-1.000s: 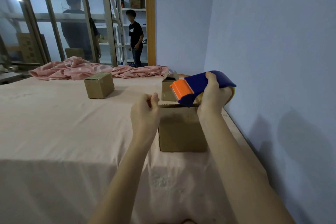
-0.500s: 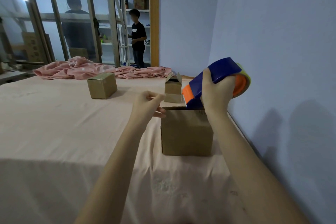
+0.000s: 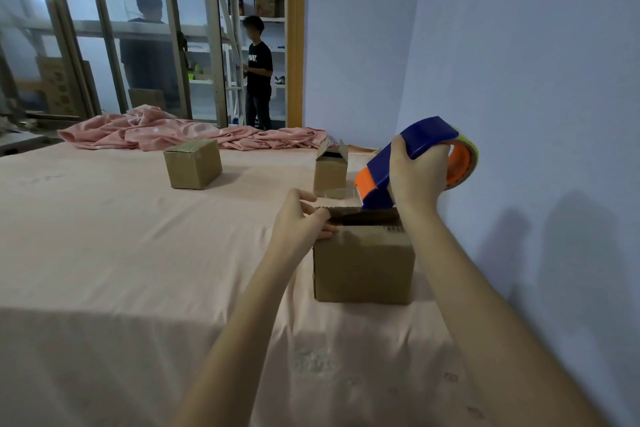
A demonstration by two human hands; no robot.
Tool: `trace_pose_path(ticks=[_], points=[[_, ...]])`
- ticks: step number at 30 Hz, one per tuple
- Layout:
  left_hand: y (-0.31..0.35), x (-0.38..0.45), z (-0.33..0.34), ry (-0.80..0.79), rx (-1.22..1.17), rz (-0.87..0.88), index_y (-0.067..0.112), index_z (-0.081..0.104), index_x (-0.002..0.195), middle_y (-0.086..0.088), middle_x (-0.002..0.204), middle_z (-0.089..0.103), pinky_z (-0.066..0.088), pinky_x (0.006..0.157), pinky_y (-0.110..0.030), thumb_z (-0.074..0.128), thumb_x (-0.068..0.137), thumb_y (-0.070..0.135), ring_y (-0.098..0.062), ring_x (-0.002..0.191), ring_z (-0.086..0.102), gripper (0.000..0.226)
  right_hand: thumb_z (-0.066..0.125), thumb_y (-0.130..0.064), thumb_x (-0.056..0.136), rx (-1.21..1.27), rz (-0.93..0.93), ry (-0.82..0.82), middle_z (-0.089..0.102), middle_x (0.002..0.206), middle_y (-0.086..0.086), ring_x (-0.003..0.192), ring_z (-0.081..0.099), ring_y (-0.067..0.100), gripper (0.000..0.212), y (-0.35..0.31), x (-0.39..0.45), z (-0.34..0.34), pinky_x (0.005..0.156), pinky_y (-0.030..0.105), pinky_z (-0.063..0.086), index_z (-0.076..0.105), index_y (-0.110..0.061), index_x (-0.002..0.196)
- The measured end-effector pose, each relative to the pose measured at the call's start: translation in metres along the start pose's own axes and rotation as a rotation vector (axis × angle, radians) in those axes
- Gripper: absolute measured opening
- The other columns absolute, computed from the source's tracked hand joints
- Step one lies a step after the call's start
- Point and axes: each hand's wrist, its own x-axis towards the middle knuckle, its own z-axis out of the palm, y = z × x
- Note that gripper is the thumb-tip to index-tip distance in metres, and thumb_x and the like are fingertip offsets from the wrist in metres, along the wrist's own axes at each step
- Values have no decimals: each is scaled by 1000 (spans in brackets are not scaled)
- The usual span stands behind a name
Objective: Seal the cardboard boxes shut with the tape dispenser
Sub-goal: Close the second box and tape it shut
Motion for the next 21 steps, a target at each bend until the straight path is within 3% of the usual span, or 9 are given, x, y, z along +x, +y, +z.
trace_pose_path(ticks=[8,14,18,21], points=[[2,0,-1,24,-37,-52,12,48,94,-8,80,53,59,66,-35,52,90,3,-21,60,67,11,62,-24,88,-146,21,-55,59,105,1,88,56,14,40,7,6,13,70,26,50,43,-12,121],[4,3,-4,32,-99,-113,5,49,93,-9,82,53,60,65,-36,47,94,6,-21,57,63,3,62,-26,87,-212,35,-46,57,89,-3,81,56,14,26,19,1,18,64,25,45,43,-17,102],[1,6,-3,45,-86,-141,10,49,88,-12,84,52,57,56,-26,44,96,8,-18,54,64,10,62,-27,87,-228,81,-55,62,99,3,89,60,18,33,26,-2,16,70,30,52,48,-12,112],[-1,9,-1,64,-56,-165,7,52,95,-11,86,54,55,51,-23,42,97,9,-15,50,63,10,62,-25,87,-234,103,-55,59,99,1,88,58,16,33,30,-5,15,67,27,49,47,-12,114]])
